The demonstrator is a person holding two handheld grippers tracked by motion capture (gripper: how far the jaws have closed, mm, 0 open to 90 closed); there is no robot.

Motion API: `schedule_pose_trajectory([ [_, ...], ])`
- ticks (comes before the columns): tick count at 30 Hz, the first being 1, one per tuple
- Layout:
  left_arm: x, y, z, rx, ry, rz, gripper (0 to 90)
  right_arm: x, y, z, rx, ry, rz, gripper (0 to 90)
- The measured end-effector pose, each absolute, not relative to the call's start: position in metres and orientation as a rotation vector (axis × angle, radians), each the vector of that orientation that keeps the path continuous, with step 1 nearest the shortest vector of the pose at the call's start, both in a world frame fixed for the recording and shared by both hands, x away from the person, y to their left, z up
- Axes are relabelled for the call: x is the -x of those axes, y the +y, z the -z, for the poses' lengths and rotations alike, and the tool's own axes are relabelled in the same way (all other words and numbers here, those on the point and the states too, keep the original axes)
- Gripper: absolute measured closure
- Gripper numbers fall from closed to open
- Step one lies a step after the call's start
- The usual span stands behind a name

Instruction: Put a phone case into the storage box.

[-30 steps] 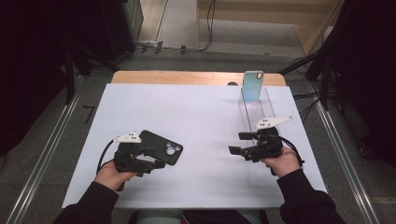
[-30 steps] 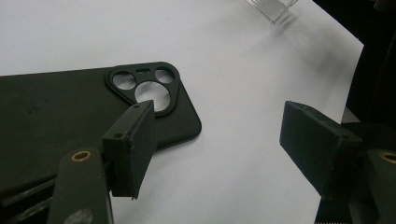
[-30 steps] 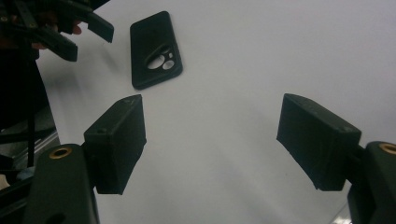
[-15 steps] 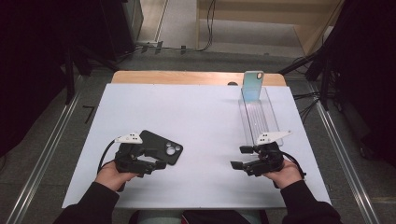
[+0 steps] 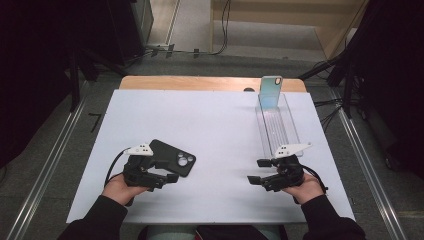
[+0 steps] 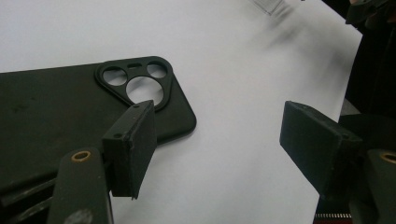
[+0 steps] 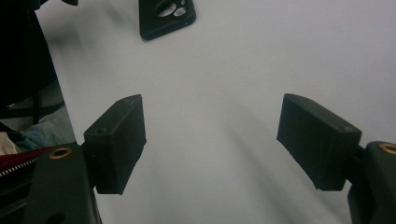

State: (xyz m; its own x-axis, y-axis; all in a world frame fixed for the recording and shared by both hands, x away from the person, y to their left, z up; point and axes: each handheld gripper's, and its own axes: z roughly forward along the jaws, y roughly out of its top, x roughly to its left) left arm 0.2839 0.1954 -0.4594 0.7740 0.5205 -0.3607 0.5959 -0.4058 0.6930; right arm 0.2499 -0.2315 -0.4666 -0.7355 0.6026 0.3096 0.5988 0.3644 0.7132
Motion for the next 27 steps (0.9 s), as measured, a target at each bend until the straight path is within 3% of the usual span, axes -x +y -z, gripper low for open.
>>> schedule_pose_trajectory([
  [6, -0.284, 0.195, 0.46, -2.072, 0.883, 0.149, 28.3, -0.249, -0.232, 0.467, -1.143, 2.59, -1.353, 21.8],
  [7, -0.284, 0.195, 0.46, -2.075, 0.904, 0.168, 32.3, -0.248, -0.232, 0.467, -1.141, 2.591, -1.351, 21.8],
  [9, -0.283, 0.196, 0.46, -2.054, 0.926, 0.179, 50.9, -0.248, -0.233, 0.467, -1.139, 2.589, -1.35, 21.8],
  [11, -0.284, 0.196, 0.461, -2.064, 0.977, 0.185, 64.0, -0.247, -0.233, 0.467, -1.142, 2.591, -1.355, 21.8],
  [17, -0.285, 0.191, 0.468, -2.109, 0.985, 0.181, 90.0, -0.248, -0.233, 0.466, -1.136, 2.59, -1.36, 21.8],
  [27, -0.295, 0.179, 0.487, -2.196, 0.984, 0.137, 90.0, -0.249, -0.233, 0.465, -1.13, 2.584, -1.368, 21.8],
])
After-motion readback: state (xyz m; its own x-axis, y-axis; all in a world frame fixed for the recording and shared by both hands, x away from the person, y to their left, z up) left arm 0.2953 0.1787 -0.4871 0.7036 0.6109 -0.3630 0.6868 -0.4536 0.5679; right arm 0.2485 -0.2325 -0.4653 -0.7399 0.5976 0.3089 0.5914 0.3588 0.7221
